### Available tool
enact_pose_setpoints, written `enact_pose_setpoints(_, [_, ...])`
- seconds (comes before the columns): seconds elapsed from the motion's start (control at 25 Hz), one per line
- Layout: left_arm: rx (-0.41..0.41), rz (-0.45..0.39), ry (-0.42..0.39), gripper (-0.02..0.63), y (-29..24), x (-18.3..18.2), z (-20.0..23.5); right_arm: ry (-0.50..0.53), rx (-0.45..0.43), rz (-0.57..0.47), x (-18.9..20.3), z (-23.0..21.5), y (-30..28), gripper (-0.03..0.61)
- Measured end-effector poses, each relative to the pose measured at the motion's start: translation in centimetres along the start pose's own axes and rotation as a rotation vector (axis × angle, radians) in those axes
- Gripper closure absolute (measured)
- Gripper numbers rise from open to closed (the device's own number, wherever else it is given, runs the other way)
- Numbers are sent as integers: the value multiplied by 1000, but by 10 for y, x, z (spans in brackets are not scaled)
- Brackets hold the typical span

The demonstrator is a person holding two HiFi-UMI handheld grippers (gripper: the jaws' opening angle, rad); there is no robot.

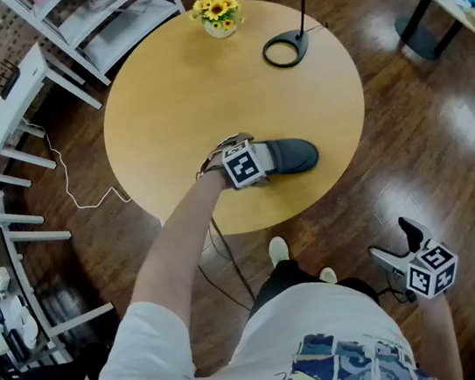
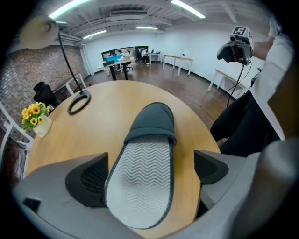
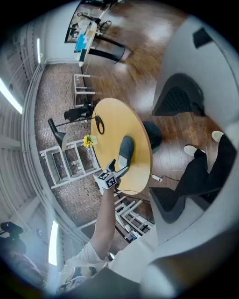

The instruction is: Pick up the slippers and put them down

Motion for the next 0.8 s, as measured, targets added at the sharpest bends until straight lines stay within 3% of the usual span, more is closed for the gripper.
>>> enact_pose_setpoints(0.12, [60,48,-8,41,-29,4,1,-39,4,16,9,-11,1,84])
enact_pose_setpoints(0.32, [50,51,56,37,-57,-13,18,-31,-8,20,10,-31,8,103])
enact_pose_setpoints(0.36, [46,45,63,69,-60,-20,17,-25,-13,22,11,-33,9,109])
enact_pose_setpoints(0.52, [-12,48,80,126,-50,-28,15,15,-36,34,11,-33,9,110])
enact_pose_setpoints(0.8, [-125,6,219,147,6,-9,-21,113,-115,25,19,-18,24,115])
Point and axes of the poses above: the fingertips, and each gripper's own axes: y backward along the fingers, z to its left, x out of its underside, the point moved 1 cm from there along y, backward along the fingers, and after that the axes turned 5 degrees about z, right-handed, at the moved point
